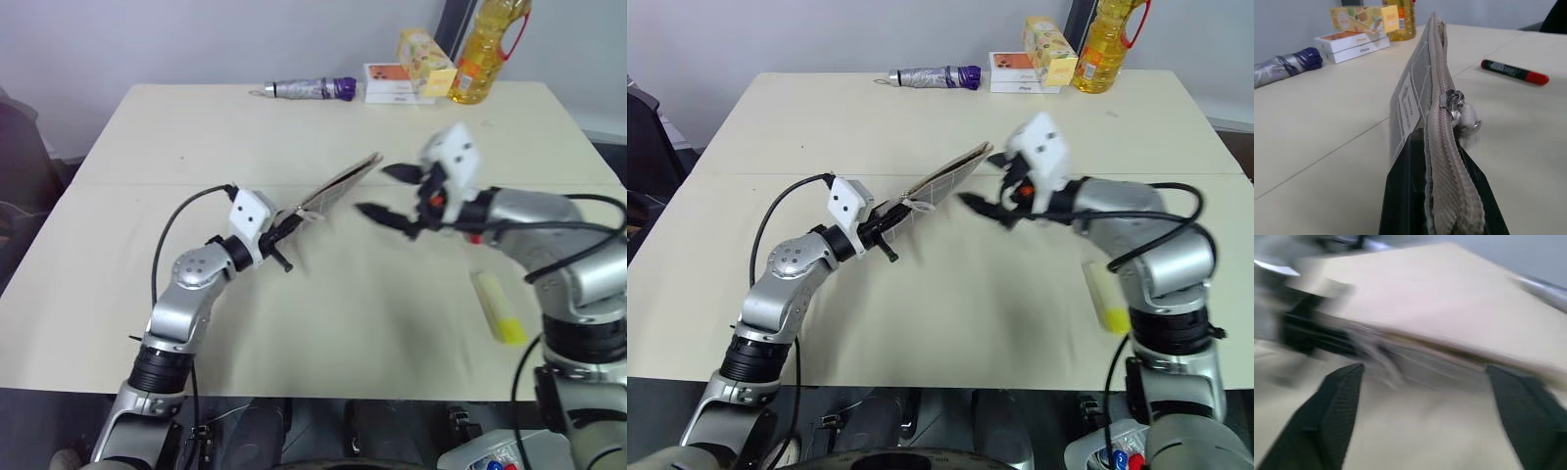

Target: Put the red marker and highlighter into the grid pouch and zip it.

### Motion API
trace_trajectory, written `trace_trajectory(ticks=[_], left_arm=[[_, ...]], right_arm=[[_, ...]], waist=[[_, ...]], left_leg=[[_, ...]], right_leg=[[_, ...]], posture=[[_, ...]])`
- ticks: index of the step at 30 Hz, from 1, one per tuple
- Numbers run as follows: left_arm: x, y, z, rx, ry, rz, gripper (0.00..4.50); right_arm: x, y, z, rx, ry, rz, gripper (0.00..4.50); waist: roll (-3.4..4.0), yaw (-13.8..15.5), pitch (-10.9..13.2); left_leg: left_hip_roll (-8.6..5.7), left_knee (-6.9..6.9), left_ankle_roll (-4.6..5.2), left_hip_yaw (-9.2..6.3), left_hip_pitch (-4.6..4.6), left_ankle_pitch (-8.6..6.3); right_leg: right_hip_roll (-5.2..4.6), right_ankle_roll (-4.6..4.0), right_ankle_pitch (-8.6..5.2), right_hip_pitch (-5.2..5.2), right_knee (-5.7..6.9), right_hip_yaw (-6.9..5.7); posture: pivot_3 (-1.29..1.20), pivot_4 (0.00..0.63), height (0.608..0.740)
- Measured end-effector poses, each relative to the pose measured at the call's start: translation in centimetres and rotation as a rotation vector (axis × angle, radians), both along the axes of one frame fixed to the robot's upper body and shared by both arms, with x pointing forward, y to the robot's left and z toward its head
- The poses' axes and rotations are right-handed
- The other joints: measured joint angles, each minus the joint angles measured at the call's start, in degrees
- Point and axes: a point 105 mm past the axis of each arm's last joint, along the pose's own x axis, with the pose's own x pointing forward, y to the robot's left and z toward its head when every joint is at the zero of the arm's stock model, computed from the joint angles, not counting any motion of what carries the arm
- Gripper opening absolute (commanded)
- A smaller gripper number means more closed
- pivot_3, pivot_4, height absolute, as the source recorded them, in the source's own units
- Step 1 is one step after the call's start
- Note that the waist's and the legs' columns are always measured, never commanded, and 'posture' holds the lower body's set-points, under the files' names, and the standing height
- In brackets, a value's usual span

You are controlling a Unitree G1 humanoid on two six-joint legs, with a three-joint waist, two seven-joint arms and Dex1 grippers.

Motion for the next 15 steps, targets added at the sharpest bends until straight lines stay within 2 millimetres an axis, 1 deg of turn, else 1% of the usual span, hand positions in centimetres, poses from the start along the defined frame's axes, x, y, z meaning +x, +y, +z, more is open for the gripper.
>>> trace_trajectory(ticks=[1, 2, 4, 5, 6, 9, 10, 12, 15], left_arm=[[0.0, 0.2, 0.0, 0.018, -0.006, -0.003, 0.00], [-0.1, 0.3, 0.0, 0.025, -0.005, -0.010, 0.00], [-0.2, 0.2, -0.2, 0.036, 0.002, -0.030, 0.00], [-0.4, 0.1, -0.2, 0.044, 0.005, -0.043, 0.00], [-0.5, 0.0, -0.4, 0.047, 0.012, -0.056, 0.00], [-0.9, -0.7, -0.9, 0.039, 0.040, -0.077, 0.00], [-1.1, -1.0, -1.2, 0.033, 0.054, -0.088, 0.00], [-1.3, -1.6, -1.8, 0.013, 0.087, -0.100, 0.00], [-1.3, -1.9, -1.9, -0.004, 0.106, -0.094, 0.00]], right_arm=[[0.8, -2.3, -0.7, 0.010, 0.031, -0.116, 3.89], [1.4, -3.8, -1.4, 0.018, 0.053, -0.192, 3.89], [2.2, -6.9, -3.4, 0.021, 0.114, -0.354, 3.89], [2.5, -8.3, -4.5, 0.013, 0.140, -0.426, 3.89], [2.7, -9.8, -6.1, 0.000, 0.173, -0.507, 3.89], [3.0, -12.0, -8.8, -0.006, 0.213, -0.638, 3.89], [3.1, -12.4, -9.3, -0.006, 0.220, -0.662, 3.89], [3.3, -12.7, -10.1, 0.001, 0.227, -0.694, 3.89], [3.5, -12.8, -11.0, 0.018, 0.233, -0.716, 3.89]], waist=[[0.00, -0.14, 0.00], [0.00, -0.27, 0.00], [0.00, -0.30, 0.00], [0.00, -0.30, 0.00], [0.02, -0.34, -0.01], [0.03, -0.49, -0.01], [0.04, -0.49, -0.02], [0.04, -0.44, -0.01], [0.04, -0.34, -0.01]], left_leg=[[0.01, -0.02, 0.00, 0.04, 0.01, 0.00], [0.02, -0.03, 0.00, 0.06, 0.02, 0.00], [0.02, -0.04, 0.00, 0.07, 0.03, 0.00], [0.03, -0.04, 0.00, 0.07, 0.03, 0.00], [0.02, -0.05, 0.00, 0.12, 0.03, 0.00], [0.03, -0.05, 0.01, 0.15, 0.05, 0.00], [0.03, -0.04, 0.01, 0.16, 0.05, 0.00], [0.03, -0.02, 0.01, 0.15, 0.05, 0.00], [0.03, 0.00, 0.01, 0.15, 0.06, 0.00]], right_leg=[[0.00, 0.00, 0.00, -0.01, 0.00, 0.01], [0.00, 0.00, 0.00, -0.01, 0.01, 0.01], [0.01, 0.00, 0.00, -0.01, 0.02, 0.02], [0.01, 0.00, 0.00, -0.01, 0.02, 0.03], [0.02, 0.00, 0.00, -0.03, 0.02, 0.05], [0.04, 0.00, 0.00, -0.02, 0.05, 0.07], [0.04, 0.00, 0.00, -0.03, 0.08, 0.07], [0.06, 0.00, 0.00, -0.02, 0.09, 0.07], [0.06, 0.00, 0.00, 0.00, 0.09, 0.07]], posture=[[0.00, 0.150, 0.740], [0.00, 0.150, 0.740], [0.00, 0.150, 0.740], [0.00, 0.150, 0.740], [0.00, 0.150, 0.740], [0.00, 0.150, 0.740], [0.00, 0.150, 0.740], [0.00, 0.150, 0.740], [0.00, 0.150, 0.740]])
